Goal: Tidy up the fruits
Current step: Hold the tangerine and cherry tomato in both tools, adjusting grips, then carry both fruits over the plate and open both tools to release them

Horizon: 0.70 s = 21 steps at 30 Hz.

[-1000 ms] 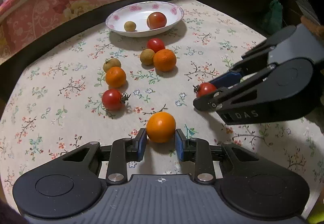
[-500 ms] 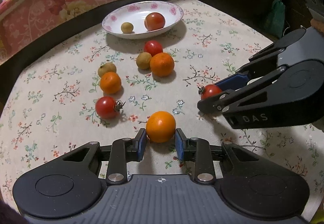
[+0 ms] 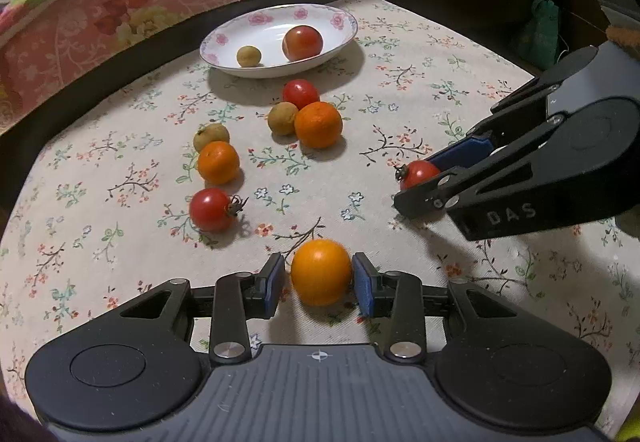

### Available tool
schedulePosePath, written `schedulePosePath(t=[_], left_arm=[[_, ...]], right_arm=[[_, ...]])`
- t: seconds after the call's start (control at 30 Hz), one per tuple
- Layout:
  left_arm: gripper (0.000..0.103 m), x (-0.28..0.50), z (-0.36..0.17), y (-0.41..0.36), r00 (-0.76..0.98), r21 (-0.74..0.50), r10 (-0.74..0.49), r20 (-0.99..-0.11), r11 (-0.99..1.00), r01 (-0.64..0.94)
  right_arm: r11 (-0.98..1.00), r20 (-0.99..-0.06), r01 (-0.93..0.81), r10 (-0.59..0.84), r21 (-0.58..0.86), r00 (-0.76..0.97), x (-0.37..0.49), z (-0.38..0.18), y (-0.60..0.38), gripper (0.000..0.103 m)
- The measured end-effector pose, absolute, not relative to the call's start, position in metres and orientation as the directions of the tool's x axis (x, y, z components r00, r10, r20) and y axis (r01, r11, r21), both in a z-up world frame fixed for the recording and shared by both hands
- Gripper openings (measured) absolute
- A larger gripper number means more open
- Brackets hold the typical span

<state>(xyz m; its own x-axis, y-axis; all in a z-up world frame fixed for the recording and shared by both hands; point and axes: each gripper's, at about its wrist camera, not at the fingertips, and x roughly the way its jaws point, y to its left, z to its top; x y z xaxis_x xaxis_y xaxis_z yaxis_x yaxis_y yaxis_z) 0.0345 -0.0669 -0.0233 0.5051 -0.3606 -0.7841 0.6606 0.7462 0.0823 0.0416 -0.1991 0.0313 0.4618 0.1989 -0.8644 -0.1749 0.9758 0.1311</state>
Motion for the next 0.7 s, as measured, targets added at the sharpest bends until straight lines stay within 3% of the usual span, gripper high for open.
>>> schedulePosePath(t=[0.2, 0.7], left_arm=[[0.039, 0.035, -0.022, -0.069, 0.496, 0.069, -0.366, -0.787, 0.747, 0.662], [0.038, 0.047, -0.008, -0.075, 0.519, 0.04, -0.398, -0.757, 0.764, 0.644]], right_arm=[[0.976, -0.862, -0.177, 0.199, 0.13, 0.466, 0.041, 0.031, -0.199, 0.029], [0.978, -0.851, -0.154, 0.2, 0.142, 0.486, 0.047, 0.038, -0.205, 0.029]])
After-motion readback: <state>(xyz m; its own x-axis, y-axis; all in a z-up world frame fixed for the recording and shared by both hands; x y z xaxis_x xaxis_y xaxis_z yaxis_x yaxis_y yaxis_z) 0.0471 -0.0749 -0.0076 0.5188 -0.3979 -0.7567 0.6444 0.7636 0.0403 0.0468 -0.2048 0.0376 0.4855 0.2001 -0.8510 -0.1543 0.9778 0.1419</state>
